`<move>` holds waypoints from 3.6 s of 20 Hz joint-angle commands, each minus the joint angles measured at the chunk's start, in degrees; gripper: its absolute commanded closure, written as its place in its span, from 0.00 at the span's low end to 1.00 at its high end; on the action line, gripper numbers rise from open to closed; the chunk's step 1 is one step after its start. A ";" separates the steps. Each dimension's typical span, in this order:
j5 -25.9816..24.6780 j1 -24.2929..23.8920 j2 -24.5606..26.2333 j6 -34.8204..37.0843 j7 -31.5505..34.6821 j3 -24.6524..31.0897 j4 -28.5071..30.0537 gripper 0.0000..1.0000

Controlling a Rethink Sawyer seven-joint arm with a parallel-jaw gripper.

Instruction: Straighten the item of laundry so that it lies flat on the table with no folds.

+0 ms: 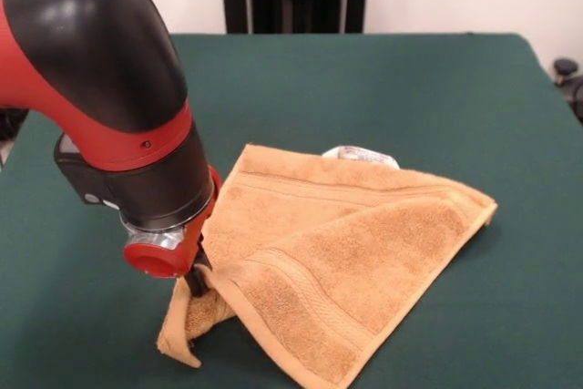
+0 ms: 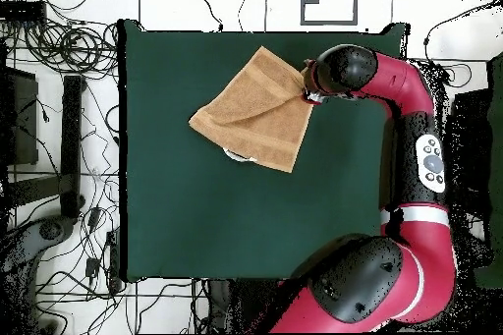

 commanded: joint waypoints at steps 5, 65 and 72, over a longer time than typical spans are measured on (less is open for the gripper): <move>-4.86 4.53 -1.91 -2.75 6.23 -4.90 0.97 1.00; 5.70 10.71 -5.23 -3.02 16.38 -15.11 9.57 1.00; 3.24 11.79 -3.20 -8.46 18.22 -17.84 7.17 1.00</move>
